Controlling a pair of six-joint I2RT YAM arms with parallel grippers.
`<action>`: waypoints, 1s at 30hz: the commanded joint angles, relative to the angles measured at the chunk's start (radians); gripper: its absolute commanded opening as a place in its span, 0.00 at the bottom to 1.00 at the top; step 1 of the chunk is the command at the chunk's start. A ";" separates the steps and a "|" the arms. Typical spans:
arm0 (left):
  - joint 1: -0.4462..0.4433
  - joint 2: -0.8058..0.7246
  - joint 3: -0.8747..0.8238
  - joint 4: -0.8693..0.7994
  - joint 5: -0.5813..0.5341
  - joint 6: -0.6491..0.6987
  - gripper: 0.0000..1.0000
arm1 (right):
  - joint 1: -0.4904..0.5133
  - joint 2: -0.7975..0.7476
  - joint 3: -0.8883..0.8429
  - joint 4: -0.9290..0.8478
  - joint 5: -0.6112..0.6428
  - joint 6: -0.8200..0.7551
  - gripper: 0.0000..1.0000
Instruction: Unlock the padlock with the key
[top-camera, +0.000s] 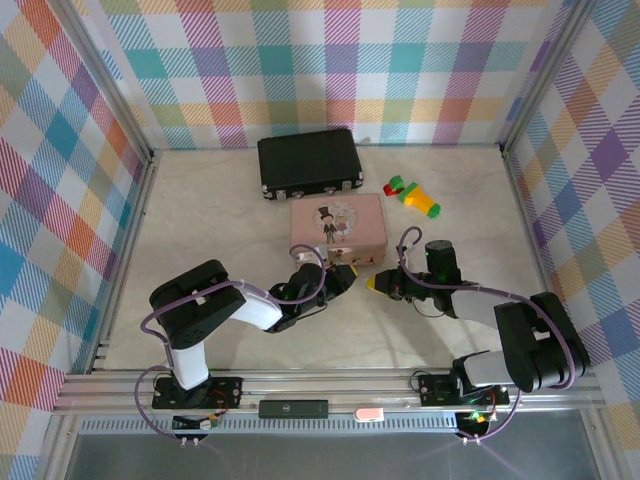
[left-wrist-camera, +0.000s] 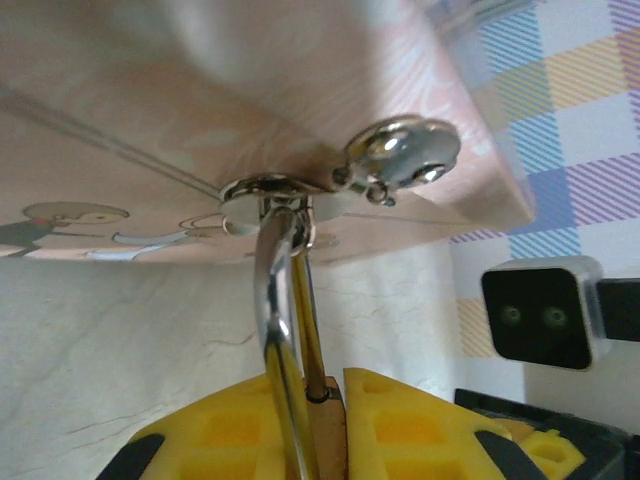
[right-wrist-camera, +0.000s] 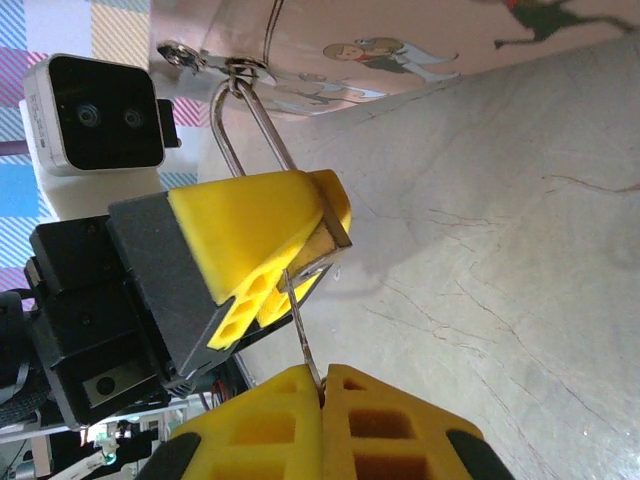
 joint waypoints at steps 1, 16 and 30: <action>0.010 -0.028 0.011 0.161 0.042 -0.019 0.00 | -0.006 0.001 -0.014 0.050 -0.050 0.007 0.00; 0.011 0.018 0.040 0.221 0.058 -0.060 0.00 | -0.006 -0.059 -0.028 0.009 -0.023 0.001 0.00; 0.007 0.040 0.053 0.226 0.068 -0.062 0.00 | -0.003 -0.060 0.000 0.004 -0.026 -0.004 0.00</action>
